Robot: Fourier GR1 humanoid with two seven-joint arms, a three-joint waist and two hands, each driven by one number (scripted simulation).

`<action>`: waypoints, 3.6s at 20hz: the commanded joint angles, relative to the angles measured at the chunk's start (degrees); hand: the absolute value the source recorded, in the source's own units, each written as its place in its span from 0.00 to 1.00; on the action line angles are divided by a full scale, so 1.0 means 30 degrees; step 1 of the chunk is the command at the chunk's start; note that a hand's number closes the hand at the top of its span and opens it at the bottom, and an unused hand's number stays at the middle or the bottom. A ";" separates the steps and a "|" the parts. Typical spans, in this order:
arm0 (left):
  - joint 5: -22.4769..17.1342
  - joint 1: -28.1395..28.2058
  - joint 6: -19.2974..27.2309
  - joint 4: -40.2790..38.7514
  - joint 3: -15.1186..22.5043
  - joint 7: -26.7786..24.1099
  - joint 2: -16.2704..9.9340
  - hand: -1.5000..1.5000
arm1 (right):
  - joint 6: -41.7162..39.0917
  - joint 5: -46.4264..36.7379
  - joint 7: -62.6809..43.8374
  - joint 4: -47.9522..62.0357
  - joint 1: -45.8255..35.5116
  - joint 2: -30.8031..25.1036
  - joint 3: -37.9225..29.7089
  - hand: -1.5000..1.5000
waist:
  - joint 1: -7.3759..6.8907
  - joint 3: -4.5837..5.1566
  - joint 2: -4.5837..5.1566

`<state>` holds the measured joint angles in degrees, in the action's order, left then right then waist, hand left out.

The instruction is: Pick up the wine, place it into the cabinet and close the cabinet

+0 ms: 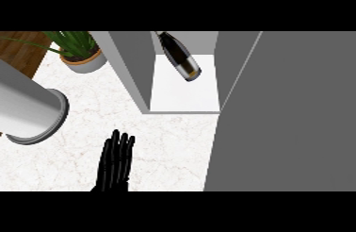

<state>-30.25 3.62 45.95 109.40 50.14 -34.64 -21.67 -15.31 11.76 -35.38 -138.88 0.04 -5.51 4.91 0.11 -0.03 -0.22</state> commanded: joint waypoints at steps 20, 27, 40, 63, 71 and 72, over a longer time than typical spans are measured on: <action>-0.4055 0.5975 -0.5826 0.4192 -0.7156 -0.1616 -0.5940 0.00 | -0.0727 -0.0188 -0.2133 -0.3459 0.3532 0.1286 0.9951 1.00 | 0.0059 0.0023 -0.0111; -0.5698 0.7847 -0.8053 0.4200 -1.0494 -0.1418 -0.7838 0.00 | 0.2545 -0.2464 -0.3103 -0.2843 0.1166 0.1834 1.3825 1.00 | -0.0100 0.0058 -0.0142; -0.8703 0.7501 -1.1530 0.2903 -1.4464 0.0230 -0.8986 0.00 | 0.8715 -0.6327 -0.1887 0.0887 -0.3321 0.1791 1.7840 1.00 | -0.0196 0.0081 -0.0064; -0.7947 0.5013 -1.1517 0.2429 -1.3503 0.1726 -0.6873 0.00 | 1.6080 -0.0438 -0.1437 1.0611 -1.8810 0.1785 1.2439 1.00 | -0.0838 0.0076 0.0140; -0.7109 0.5524 -1.1738 0.2165 -1.3686 0.1813 -0.6397 0.00 | 1.3863 -0.0354 0.0786 1.7088 -2.3363 0.1829 0.8737 1.00 | -0.0551 0.0051 0.0160; -0.7727 0.5648 -1.2044 0.2192 -1.4424 0.1996 -0.6450 0.00 | 1.4117 -0.0699 0.1282 1.7880 -2.3126 0.1831 0.9450 1.00 | -0.0587 0.0047 0.0132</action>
<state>-53.34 21.52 10.71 117.73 8.00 -28.84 -41.93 27.50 10.93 -34.90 -94.08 -64.35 -0.29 34.41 -1.96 0.10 0.14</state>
